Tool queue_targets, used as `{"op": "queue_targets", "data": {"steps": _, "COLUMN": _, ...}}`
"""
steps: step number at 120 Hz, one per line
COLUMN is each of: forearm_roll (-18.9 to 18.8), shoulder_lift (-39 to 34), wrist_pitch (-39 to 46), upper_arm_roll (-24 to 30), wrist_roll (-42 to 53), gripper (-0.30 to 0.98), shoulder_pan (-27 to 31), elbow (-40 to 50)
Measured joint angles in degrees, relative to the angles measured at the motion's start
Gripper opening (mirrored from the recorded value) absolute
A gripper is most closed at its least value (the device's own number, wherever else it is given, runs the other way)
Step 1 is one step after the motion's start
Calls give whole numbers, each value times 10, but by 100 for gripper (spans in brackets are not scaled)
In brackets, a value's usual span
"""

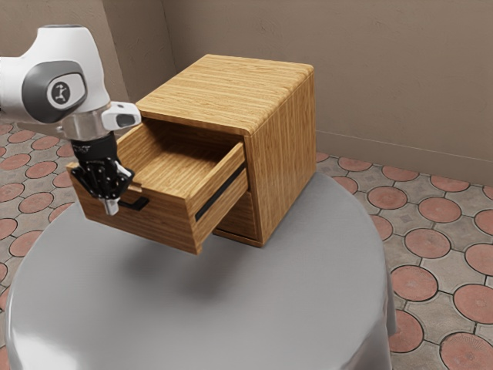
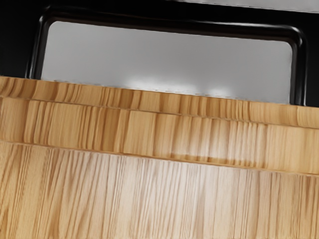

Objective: Push the drawer handle with one arm to close the drawer

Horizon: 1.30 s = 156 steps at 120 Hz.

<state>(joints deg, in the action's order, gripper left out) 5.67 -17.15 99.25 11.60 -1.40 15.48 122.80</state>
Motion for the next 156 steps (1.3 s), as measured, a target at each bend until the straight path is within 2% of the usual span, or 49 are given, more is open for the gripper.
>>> {"op": "queue_targets", "data": {"steps": 156, "forearm_roll": -2, "shoulder_lift": 121, "wrist_pitch": 17, "upper_arm_roll": 5, "wrist_roll": 24, "gripper": -10, "shoulder_pan": -8, "elbow": -125}}
